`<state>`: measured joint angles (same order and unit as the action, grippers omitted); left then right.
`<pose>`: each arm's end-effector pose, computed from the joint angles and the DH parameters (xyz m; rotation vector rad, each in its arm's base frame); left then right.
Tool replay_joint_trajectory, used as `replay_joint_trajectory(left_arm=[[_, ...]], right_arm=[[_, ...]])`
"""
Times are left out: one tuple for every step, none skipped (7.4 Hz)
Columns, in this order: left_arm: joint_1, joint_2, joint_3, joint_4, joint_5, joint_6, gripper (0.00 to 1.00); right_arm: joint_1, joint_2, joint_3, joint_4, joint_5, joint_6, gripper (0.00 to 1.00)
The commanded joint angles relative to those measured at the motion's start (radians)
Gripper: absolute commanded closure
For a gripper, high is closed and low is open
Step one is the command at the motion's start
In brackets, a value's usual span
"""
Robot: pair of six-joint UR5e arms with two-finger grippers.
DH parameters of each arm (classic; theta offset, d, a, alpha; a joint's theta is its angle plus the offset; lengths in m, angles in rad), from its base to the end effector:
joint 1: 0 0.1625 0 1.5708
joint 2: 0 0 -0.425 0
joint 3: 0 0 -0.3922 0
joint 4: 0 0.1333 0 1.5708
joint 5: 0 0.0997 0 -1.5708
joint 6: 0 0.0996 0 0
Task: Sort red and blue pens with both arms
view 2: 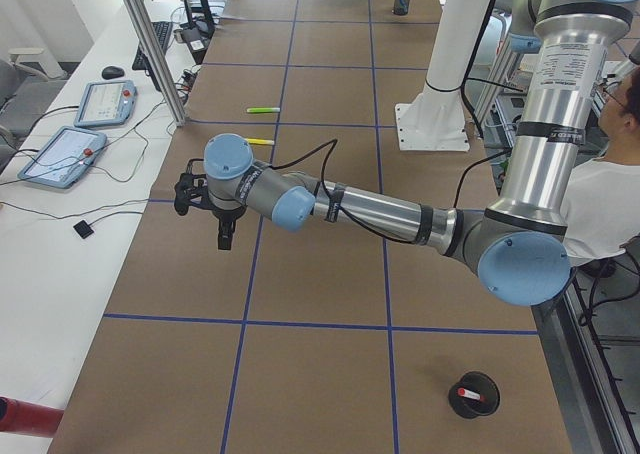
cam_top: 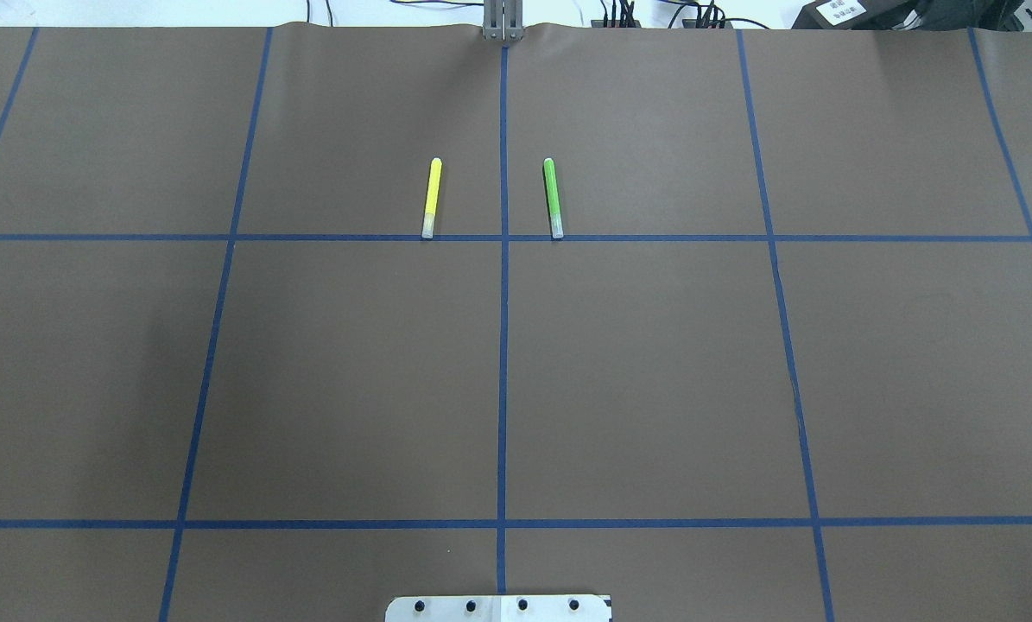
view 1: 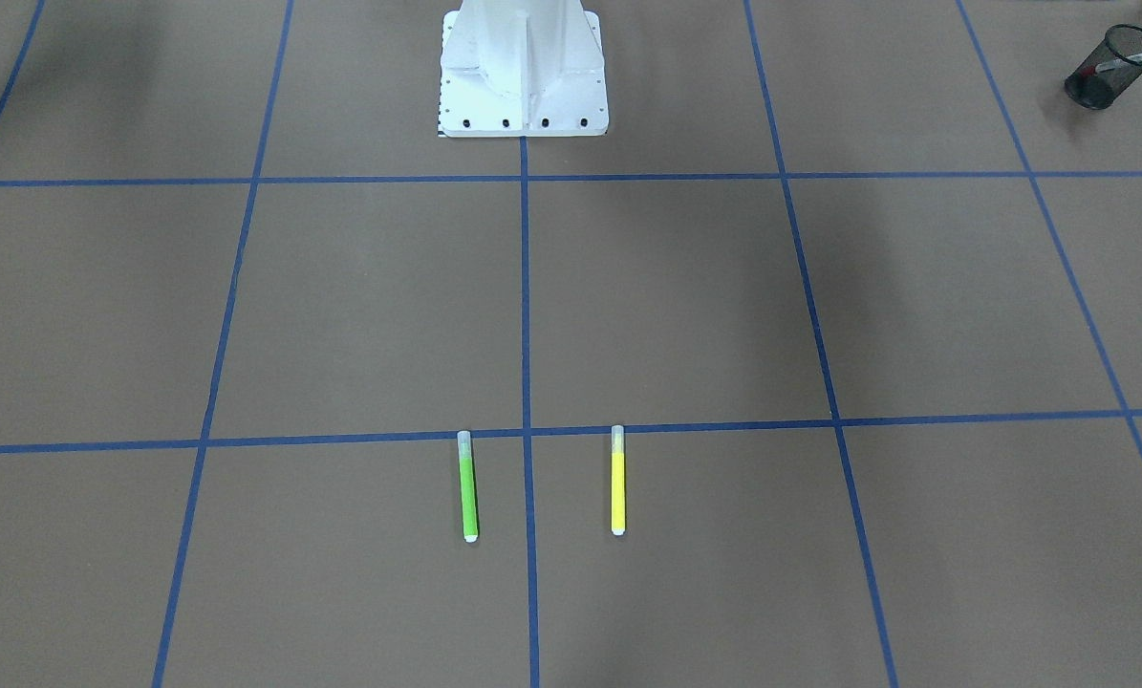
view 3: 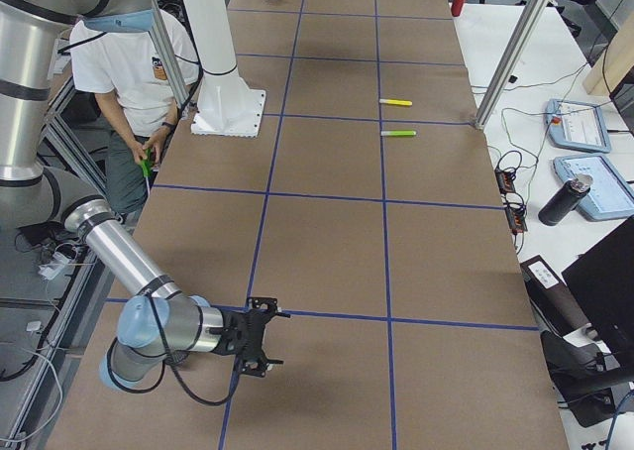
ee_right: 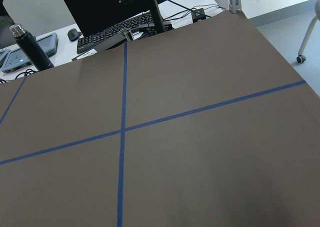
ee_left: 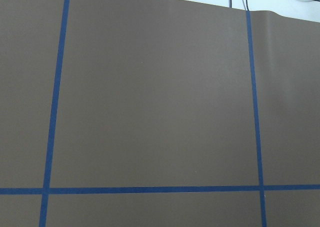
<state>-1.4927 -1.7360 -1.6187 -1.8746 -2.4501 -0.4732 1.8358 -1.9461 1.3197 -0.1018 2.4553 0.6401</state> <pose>-0.0118 -0.5740 0.5047 0.2305 0.9566 -0.1356 0.1264 -0.2511 0.7554 0.6185 -0.9644 0.4330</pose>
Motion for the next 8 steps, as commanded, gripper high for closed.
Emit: replay_joint_trajectory(left_arm=[[0.024, 0.009, 0.008, 0.002, 0.013, 0.063, 0.02], [0.022, 0.009, 0.014, 0.049, 0.017, 0.144, 0.02], [0.015, 0.007, 0.017, 0.113, 0.019, 0.23, 0.02], [0.003, 0.007, 0.016, 0.165, 0.089, 0.334, 0.02], [0.003, 0.007, 0.022, 0.186, 0.144, 0.394, 0.02], [0.002, 0.007, 0.025, 0.237, 0.143, 0.45, 0.02], [0.002, 0.006, 0.014, 0.309, 0.137, 0.476, 0.02], [0.002, 0.013, 0.017, 0.321, 0.135, 0.485, 0.01]], right_arm=[[-0.198, 0.117, 0.028, -0.221, -0.047, -0.004, 0.0], [-0.275, 0.137, 0.121, -0.384, -0.094, -0.005, 0.0], [-0.365, 0.138, 0.212, -0.518, -0.163, -0.013, 0.0], [-0.409, 0.141, 0.272, -0.639, -0.171, -0.08, 0.0], [-0.42, 0.145, 0.346, -0.811, -0.162, -0.199, 0.0], [-0.415, 0.151, 0.448, -1.043, -0.151, -0.353, 0.0], [-0.374, 0.153, 0.53, -1.276, -0.122, -0.525, 0.0], [-0.348, 0.18, 0.579, -1.447, -0.121, -0.63, 0.0]])
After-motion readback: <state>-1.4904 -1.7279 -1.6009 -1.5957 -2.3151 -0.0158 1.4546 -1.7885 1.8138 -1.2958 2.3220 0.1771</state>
